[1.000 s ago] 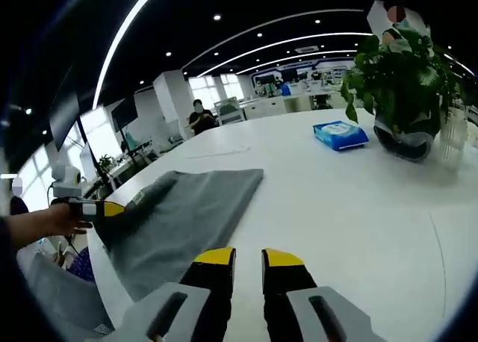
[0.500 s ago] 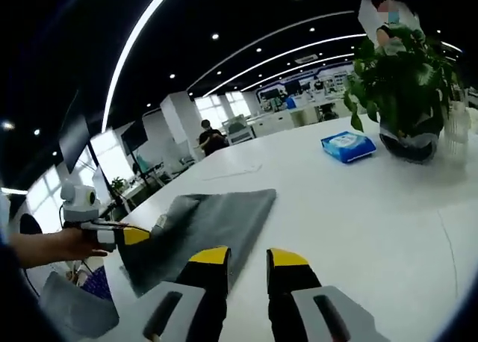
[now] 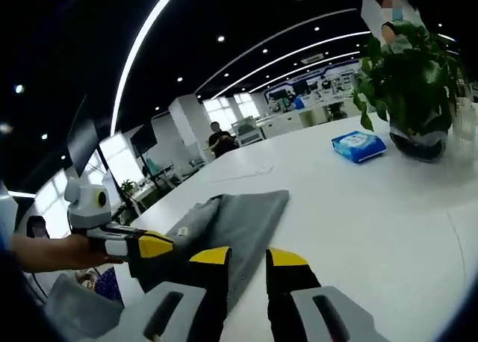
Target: Open the folded towel by lifting each exposed corner and separating the folded layers until the towel lies flat within the target outline without major curled edges
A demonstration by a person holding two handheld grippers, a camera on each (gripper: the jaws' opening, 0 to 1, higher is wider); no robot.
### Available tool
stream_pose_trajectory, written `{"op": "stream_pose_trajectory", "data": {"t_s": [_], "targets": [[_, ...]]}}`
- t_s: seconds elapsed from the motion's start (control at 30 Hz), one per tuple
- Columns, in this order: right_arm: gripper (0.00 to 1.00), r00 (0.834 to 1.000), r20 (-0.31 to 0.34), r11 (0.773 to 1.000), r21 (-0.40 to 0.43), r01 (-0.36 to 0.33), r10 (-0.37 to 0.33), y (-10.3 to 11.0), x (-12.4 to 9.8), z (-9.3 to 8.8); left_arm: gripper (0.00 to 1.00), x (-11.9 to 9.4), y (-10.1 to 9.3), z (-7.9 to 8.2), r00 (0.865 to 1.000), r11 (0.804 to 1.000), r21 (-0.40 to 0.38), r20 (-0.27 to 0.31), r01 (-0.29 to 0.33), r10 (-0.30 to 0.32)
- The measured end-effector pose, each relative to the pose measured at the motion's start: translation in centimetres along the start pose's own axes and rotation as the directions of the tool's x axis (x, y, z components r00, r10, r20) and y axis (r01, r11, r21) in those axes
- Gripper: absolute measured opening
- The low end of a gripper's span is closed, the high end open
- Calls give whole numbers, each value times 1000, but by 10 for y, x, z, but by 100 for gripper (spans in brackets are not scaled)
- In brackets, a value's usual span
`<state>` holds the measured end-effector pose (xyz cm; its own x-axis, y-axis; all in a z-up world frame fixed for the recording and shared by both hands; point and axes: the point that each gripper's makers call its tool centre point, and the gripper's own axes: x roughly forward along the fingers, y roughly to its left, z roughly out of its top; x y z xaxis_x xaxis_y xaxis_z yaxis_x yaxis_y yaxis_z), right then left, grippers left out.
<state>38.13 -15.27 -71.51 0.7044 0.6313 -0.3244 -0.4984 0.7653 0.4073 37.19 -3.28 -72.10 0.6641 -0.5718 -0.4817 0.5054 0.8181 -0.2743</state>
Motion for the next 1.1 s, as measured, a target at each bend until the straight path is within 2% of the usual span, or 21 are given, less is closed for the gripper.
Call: {"op": "stream_pose_trajectory", "data": {"t_s": [0.37,0.73,0.87,1.03,1.1], "targets": [[16,999,-7,999,10,-49,49,10,2,-1,1,18,-47,-11,995,994,63,-39,94,-92],[15,994,-46,995,10,-96,96,23,6,-10,1,24,-74,-14,988,984,102,-53,148,-143],[15,992,-57,994,8,-108,108,26,7,-12,1,26,-87,-22,981,971,147,-81,186,-176],[19,986,-115,993,16,-118,119,28,10,-25,1,24,-110,-31,958,945,164,-104,282,-268],[19,983,-131,992,18,-126,128,30,10,-29,1,24,-116,-33,953,937,178,-108,300,-284]]}}
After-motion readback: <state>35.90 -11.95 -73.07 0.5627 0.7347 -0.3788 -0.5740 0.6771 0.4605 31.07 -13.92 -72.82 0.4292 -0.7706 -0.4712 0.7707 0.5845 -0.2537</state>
